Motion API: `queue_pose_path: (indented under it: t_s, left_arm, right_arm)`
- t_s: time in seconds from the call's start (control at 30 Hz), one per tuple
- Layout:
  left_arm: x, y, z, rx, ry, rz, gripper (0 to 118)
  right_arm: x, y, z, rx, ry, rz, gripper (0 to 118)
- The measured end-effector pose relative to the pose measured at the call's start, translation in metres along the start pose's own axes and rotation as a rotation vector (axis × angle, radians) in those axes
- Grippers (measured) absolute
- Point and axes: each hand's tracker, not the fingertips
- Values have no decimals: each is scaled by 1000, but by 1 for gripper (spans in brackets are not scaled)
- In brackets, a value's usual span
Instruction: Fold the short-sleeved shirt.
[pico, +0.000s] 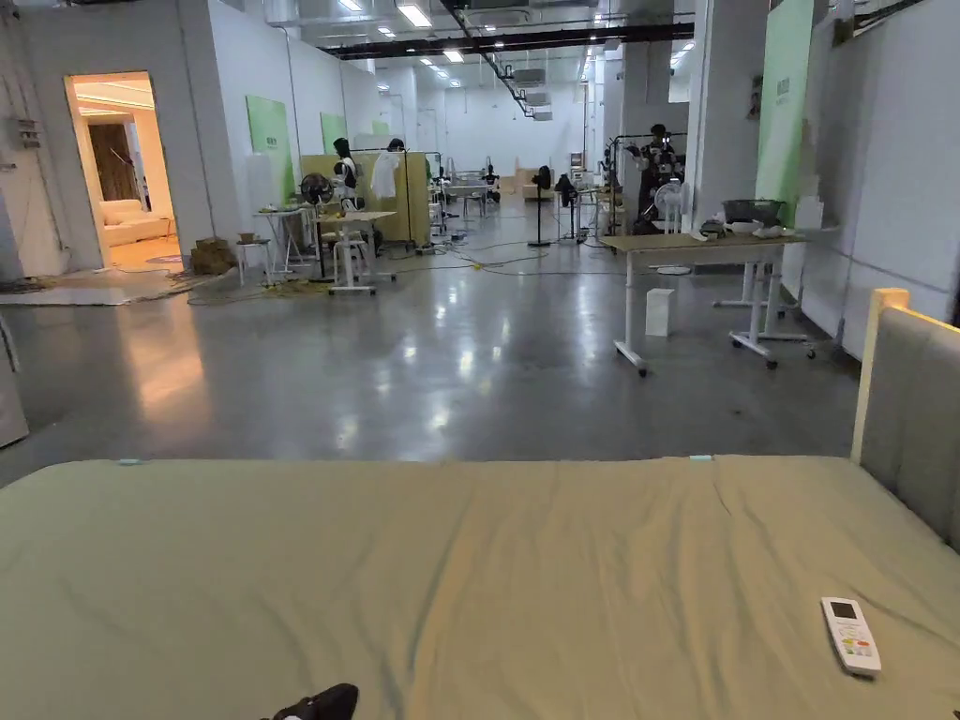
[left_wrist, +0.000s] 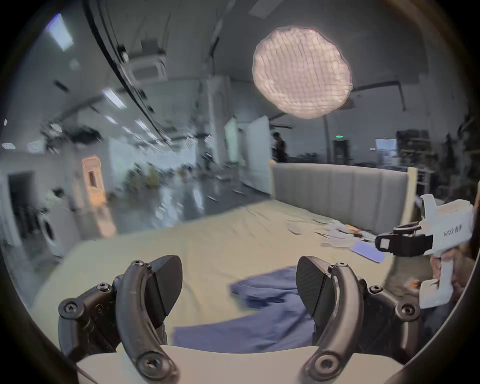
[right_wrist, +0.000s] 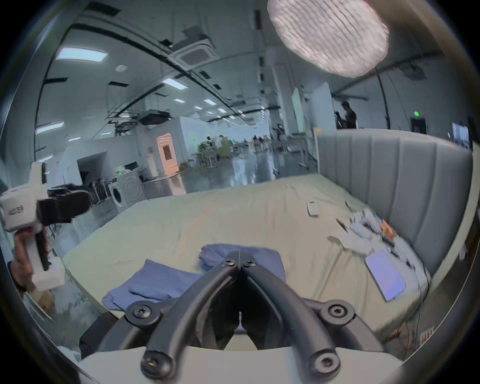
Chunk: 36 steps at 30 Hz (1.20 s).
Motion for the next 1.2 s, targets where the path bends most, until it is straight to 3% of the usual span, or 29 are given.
queue_pose_path:
  t_s: [0.13, 0.2, 0.23, 0.33, 0.53, 0.73, 1.2]
  left_arm:
    - [6, 7, 47, 81, 121, -9, 82]
    - [7, 1, 58, 109, 165, -12, 69]
    - [9, -2, 64, 105, 172, -9, 58]
    - [12, -11, 74, 73, 204, 19, 5]
    - [9, -27, 88, 2, 160, 126, 1]
    - [8, -32, 94, -14, 194, 132, 1]
    - [-7, -39, 84, -54, 200, 221, 1]
  right_arm:
    - [-11, 14, -7, 27, 20, 26, 0]
    - [-14, 16, -6, 38, 37, 14, 0]
    - [-15, 16, -5, 44, 44, 3, 0]
    - [-18, 16, -1, 43, 52, -13, 0]
    - [-25, 16, 15, 30, 20, 47, 0]
    - [-19, 8, 16, 47, 73, -1, 0]
    - [-21, -3, 18, 8, 55, -12, 0]
